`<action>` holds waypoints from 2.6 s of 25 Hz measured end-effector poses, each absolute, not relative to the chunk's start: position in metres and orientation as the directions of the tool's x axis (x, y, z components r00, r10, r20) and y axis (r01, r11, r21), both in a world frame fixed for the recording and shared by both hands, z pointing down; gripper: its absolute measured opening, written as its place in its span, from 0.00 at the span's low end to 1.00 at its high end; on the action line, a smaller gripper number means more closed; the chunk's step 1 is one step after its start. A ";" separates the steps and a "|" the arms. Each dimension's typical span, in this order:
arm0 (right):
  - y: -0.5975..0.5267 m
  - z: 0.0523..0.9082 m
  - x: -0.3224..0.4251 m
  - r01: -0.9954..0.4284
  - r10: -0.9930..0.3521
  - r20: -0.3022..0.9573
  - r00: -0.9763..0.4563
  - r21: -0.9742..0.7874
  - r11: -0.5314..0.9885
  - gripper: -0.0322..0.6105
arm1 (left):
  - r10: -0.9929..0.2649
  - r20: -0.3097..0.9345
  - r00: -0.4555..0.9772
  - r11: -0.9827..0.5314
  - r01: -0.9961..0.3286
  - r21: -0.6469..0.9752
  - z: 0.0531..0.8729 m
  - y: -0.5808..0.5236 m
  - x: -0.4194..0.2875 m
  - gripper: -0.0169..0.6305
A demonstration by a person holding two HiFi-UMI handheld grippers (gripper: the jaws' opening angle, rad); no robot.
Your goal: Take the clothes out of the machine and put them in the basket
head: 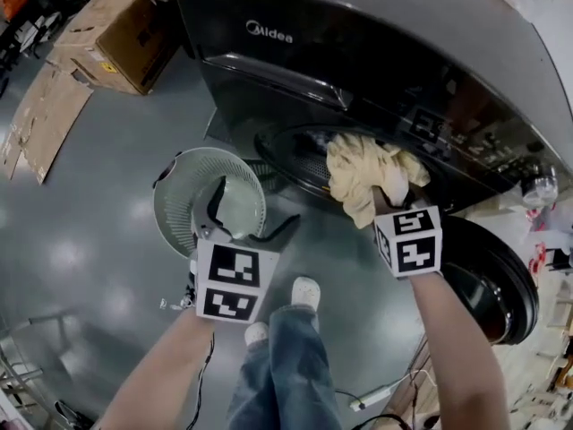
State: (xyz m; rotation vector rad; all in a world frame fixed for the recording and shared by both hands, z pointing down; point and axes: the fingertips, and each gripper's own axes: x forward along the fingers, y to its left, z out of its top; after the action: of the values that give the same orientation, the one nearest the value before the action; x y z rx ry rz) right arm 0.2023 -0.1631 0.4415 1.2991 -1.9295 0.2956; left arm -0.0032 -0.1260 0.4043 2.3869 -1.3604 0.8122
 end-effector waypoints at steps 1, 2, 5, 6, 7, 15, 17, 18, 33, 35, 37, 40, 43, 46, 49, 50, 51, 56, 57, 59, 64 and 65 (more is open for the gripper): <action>-0.160 0.438 0.200 -0.857 -0.676 0.713 -0.186 0.219 0.466 0.14 | -0.700 0.594 0.397 -0.517 -0.855 -0.037 0.401 -0.125 -0.004 0.87; -0.158 0.436 0.197 -0.850 -0.667 0.719 -0.193 0.217 0.480 0.14 | -0.701 0.594 0.395 -0.514 -0.857 -0.038 0.398 -0.124 -0.004 0.87; -0.151 0.431 0.192 -0.843 -0.648 0.733 -0.208 0.202 0.499 0.14 | -0.704 0.598 0.384 -0.498 -0.866 -0.030 0.393 -0.122 -0.008 0.87; -0.149 0.430 0.191 -0.844 -0.643 0.736 -0.210 0.195 0.499 0.14 | -0.705 0.600 0.379 -0.489 -0.872 -0.024 0.392 -0.122 -0.010 0.87; -0.146 0.428 0.190 -0.845 -0.640 0.739 -0.211 0.191 0.499 0.14 | -0.706 0.602 0.372 -0.478 -0.878 -0.018 0.392 -0.122 -0.013 0.87; -0.127 0.415 0.167 -0.797 -0.611 0.749 -0.255 0.194 0.571 0.14 | -0.733 0.601 0.318 -0.415 -0.909 -0.025 0.377 -0.117 -0.040 0.87; -0.123 0.412 0.156 -0.784 -0.603 0.752 -0.268 0.193 0.590 0.14 | -0.736 0.605 0.304 -0.397 -0.918 -0.022 0.376 -0.114 -0.051 0.87; -0.121 0.411 0.151 -0.778 -0.597 0.753 -0.276 0.189 0.599 0.14 | -0.739 0.605 0.297 -0.387 -0.922 -0.020 0.376 -0.113 -0.057 0.87; -0.120 0.425 0.046 -0.694 -0.523 0.765 -0.376 0.141 0.706 0.14 | -0.769 0.623 0.145 -0.206 -0.978 -0.026 0.390 -0.080 -0.163 0.87; -0.120 0.429 0.032 -0.681 -0.509 0.767 -0.391 0.131 0.720 0.14 | -0.769 0.629 0.119 -0.174 -0.984 -0.027 0.394 -0.074 -0.178 0.87; -0.121 0.435 0.020 -0.666 -0.494 0.772 -0.400 0.125 0.736 0.14 | -0.768 0.633 0.095 -0.143 -0.989 -0.026 0.397 -0.070 -0.191 0.87; -0.120 0.443 0.001 -0.640 -0.467 0.783 -0.411 0.117 0.759 0.14 | -0.767 0.639 0.063 -0.102 -0.994 -0.024 0.402 -0.065 -0.210 0.87; -0.117 0.452 -0.019 -0.604 -0.435 0.792 -0.429 0.106 0.790 0.14 | -0.764 0.644 0.035 -0.062 -0.998 -0.020 0.408 -0.059 -0.224 0.87; -0.117 0.462 -0.034 -0.568 -0.404 0.799 -0.445 0.097 0.817 0.14 | -0.760 0.650 0.009 -0.024 -1.000 -0.014 0.414 -0.055 -0.233 0.87; -0.119 0.472 -0.042 -0.551 -0.377 0.810 -0.449 0.081 0.830 0.14 | -0.754 0.657 -0.014 0.009 -1.000 -0.010 0.421 -0.050 -0.240 0.87; -0.120 0.474 -0.045 -0.547 -0.370 0.812 -0.452 0.076 0.834 0.14 | -0.751 0.660 -0.021 0.019 -1.000 -0.010 0.423 -0.049 -0.242 0.87; -0.122 0.477 -0.048 -0.540 -0.363 0.812 -0.457 0.071 0.839 0.14 | -0.749 0.662 -0.029 0.028 -1.000 -0.011 0.424 -0.048 -0.244 0.87; -0.124 0.490 -0.069 -0.487 -0.306 0.826 -0.473 0.044 0.872 0.14 | -0.735 0.676 -0.058 0.073 -0.997 -0.006 0.435 -0.045 -0.257 0.87; -0.124 0.493 -0.074 -0.477 -0.295 0.829 -0.476 0.038 0.878 0.14 | -0.731 0.680 -0.064 0.081 -0.997 -0.006 0.438 -0.045 -0.259 0.87; -0.124 0.499 -0.084 -0.454 -0.274 0.830 -0.486 0.028 0.891 0.14 | -0.723 0.687 -0.076 0.100 -0.995 -0.005 0.444 -0.044 -0.265 0.87; -0.128 0.515 -0.108 -0.406 -0.229 0.838 -0.496 0.009 0.914 0.14 | -0.709 0.698 -0.098 0.141 -0.990 0.005 0.457 -0.046 -0.278 0.87; -0.130 0.519 -0.113 -0.407 -0.222 0.838 -0.497 0.001 0.913 0.14 | -0.706 0.701 -0.100 0.146 -0.989 0.006 0.460 -0.046 -0.280 0.87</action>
State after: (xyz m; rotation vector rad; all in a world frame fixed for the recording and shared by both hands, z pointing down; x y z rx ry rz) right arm -0.1126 -0.1297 0.5189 0.4495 -2.1097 0.2431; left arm -0.2800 -0.0464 0.4601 1.6167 -1.8688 0.6545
